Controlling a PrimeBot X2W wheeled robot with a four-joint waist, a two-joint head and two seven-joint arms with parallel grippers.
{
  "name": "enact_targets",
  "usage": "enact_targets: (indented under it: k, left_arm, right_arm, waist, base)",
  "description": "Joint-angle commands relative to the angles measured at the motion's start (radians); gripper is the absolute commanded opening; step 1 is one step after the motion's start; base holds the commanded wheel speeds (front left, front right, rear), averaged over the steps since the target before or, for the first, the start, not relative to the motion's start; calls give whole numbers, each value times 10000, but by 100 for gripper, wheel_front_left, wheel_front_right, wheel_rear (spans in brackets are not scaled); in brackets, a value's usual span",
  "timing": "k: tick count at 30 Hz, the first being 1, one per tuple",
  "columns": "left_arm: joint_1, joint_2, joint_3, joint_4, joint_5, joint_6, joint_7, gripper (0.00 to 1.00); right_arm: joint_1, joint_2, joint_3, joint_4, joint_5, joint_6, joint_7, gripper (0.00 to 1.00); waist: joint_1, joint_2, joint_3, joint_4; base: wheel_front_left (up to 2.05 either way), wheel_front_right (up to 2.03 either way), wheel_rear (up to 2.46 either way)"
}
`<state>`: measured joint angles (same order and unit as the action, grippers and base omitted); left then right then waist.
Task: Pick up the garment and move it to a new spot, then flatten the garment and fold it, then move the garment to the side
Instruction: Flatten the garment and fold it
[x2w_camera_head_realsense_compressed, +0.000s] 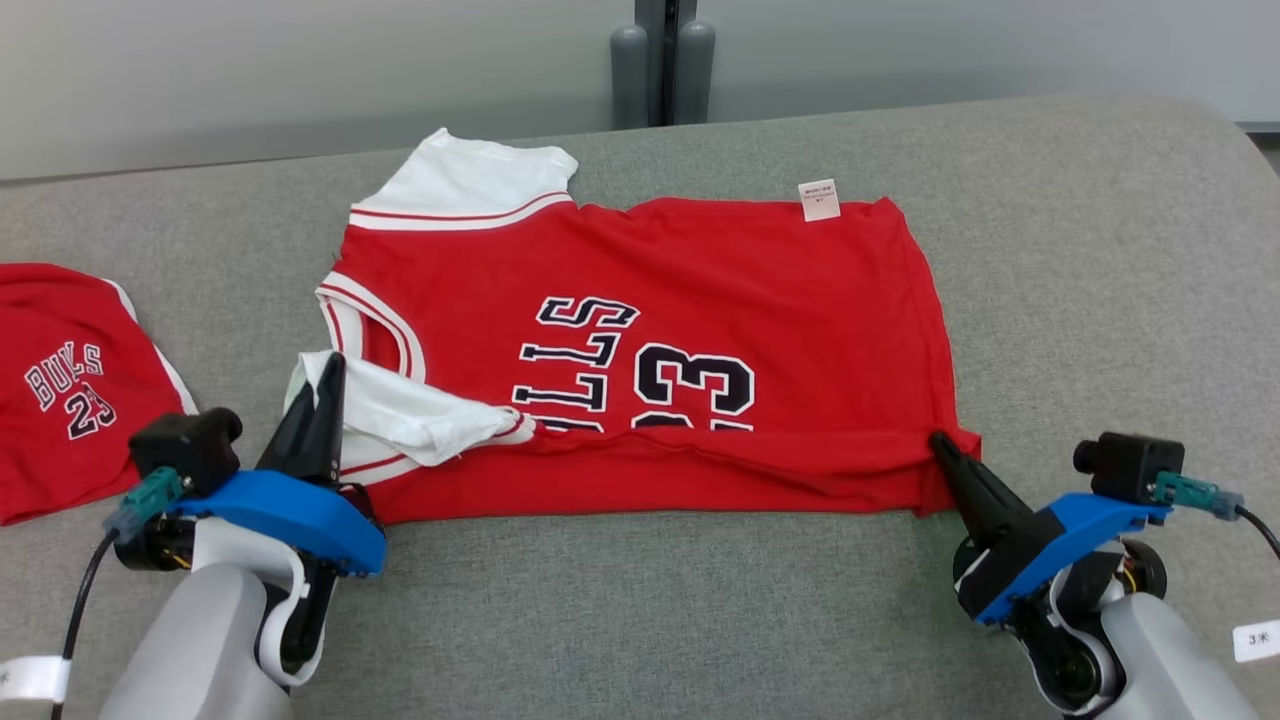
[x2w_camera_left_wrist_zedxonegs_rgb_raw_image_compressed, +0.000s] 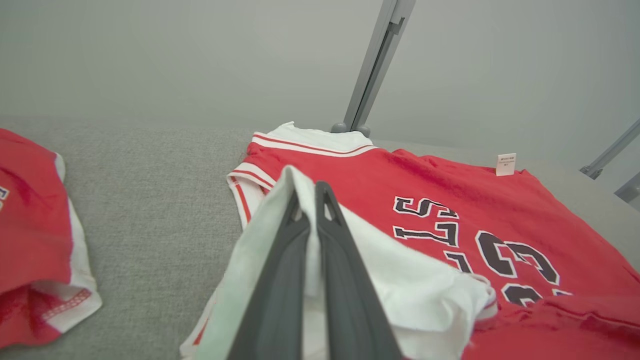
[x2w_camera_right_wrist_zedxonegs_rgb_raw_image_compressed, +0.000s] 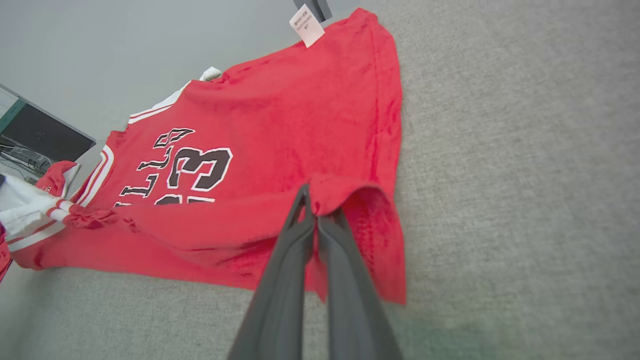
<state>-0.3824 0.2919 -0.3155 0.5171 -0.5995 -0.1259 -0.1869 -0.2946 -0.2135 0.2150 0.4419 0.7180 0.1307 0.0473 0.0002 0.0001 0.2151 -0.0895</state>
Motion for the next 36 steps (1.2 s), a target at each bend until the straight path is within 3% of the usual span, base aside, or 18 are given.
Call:
enact_targets:
  k: [1,2,3,4,5,6,7,18,26,36]
  left_arm:
    - [-242,59,-68,124,-74,-61,-71,0]
    - [-381,57,-113,295,-85,-58,-105,0]
    - [-499,68,-166,456,-106,-44,-140,0]
    - [-609,62,-241,581,-139,-45,-195,0]
    - [-701,47,-311,715,-179,-47,-239,13]
    - [-770,55,-369,852,-158,-48,-294,42]
    - [-836,45,-383,984,-168,-48,-358,100]
    - [-9,-82,-41,1410,-244,-35,-784,100]
    - [1098,-22,38,1466,136,44,-793,100]
    - [811,-165,-220,2380,161,-6,-796,100]
  right_arm:
    - [-221,4,40,115,-29,1,-106,0]
    - [-321,29,96,235,-21,1,-187,0]
    - [-428,49,131,329,-24,1,-308,15]
    - [-518,63,175,409,-5,1,-399,48]
    - [-571,60,204,503,37,1,-493,100]
    - [-611,44,226,589,41,1,-601,100]
    - [-666,6,255,652,13,1,-765,100]
    - [249,-638,543,901,-132,1,-1636,100]
    - [489,-527,421,1146,-270,1,-1464,100]
    - [20,-239,512,1627,-660,1,-1265,100]
  waist:
    - [-2,-1,73,8]
    - [-2,-1,119,8]
    - [-2,-1,162,-4]
    - [-2,-1,186,-11]
    - [-2,-1,209,-10]
    - [-2,-1,222,-11]
    - [-2,-1,228,-9]
    - [-2,-1,-307,147]
    - [-2,-1,-475,215]
    - [-2,-1,-372,326]
  base:
    - [0,0,0]
    - [0,0,0]
    - [0,0,0]
    - [0,0,0]
    - [0,0,0]
    - [0,0,0]
    - [0,0,0]
    - [0,0,0]
    - [0,0,0]
    - [0,0,0]
